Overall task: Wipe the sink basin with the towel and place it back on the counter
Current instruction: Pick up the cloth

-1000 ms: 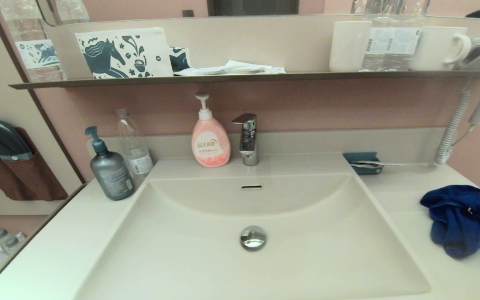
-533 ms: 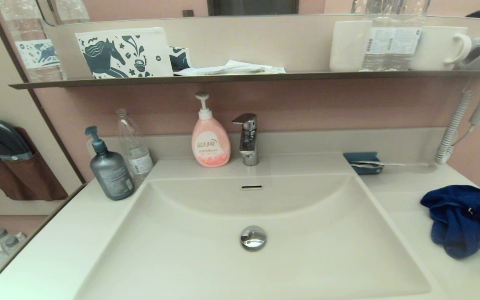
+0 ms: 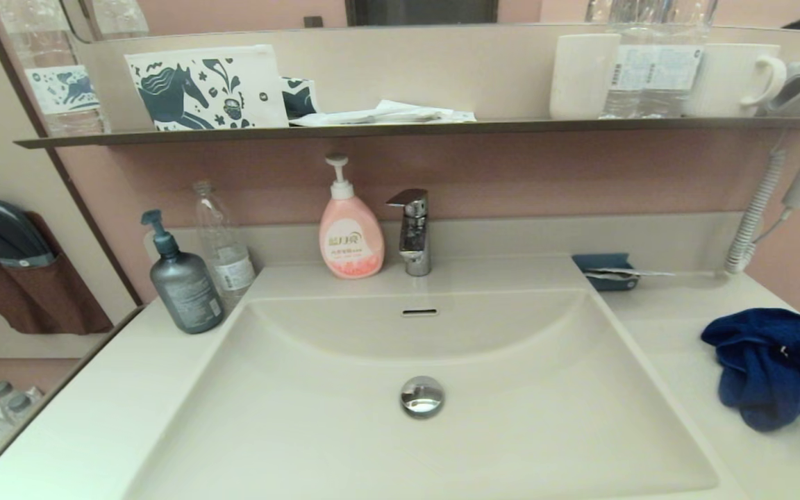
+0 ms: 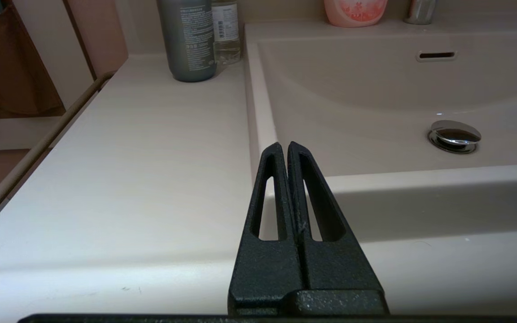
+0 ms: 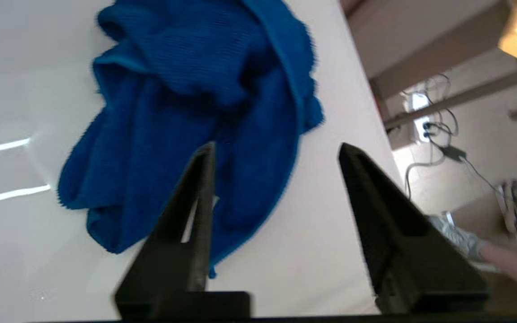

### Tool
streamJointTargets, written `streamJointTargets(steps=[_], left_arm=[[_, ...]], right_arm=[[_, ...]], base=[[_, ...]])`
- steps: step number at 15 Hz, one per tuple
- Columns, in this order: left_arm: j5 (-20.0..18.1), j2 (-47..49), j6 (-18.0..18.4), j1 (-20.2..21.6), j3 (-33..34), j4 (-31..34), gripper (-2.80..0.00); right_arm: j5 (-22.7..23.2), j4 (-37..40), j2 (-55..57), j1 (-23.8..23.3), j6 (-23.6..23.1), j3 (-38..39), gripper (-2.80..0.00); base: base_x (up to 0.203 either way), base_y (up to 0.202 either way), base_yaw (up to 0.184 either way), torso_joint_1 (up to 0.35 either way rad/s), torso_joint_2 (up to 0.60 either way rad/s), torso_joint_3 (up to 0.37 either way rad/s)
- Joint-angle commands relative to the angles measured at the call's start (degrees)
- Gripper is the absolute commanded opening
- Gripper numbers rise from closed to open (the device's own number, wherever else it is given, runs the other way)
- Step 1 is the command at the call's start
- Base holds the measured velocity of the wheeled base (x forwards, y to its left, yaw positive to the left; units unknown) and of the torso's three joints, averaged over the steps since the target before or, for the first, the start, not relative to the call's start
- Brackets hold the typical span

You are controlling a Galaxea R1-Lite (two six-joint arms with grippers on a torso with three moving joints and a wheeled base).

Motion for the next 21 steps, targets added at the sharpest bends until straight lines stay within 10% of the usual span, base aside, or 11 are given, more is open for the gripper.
streamJointTargets(steps=[1, 6, 21], left_arm=[[0.0, 0.1, 0.0, 0.0, 0.0, 0.0, -2.8], [0.0, 0.1, 0.0, 0.0, 0.0, -0.1, -2.8], [0.0, 0.1, 0.0, 0.0, 0.0, -0.1, -2.8]], right_arm=[[1.6, -0.1, 3.3, -0.8, -1.5, -0.6, 0.0], [14.6, 0.0, 9.9, -4.4, -3.2, -2.4, 0.0], [21.4, -0.1, 26.1, -3.1, -7.3, -13.3, 0.0]], base=[[0.0, 0.0, 0.0, 0.0, 0.0, 0.0], [0.0, 0.0, 0.0, 0.0, 0.0, 0.0], [0.0, 0.0, 0.0, 0.0, 0.0, 0.0]])
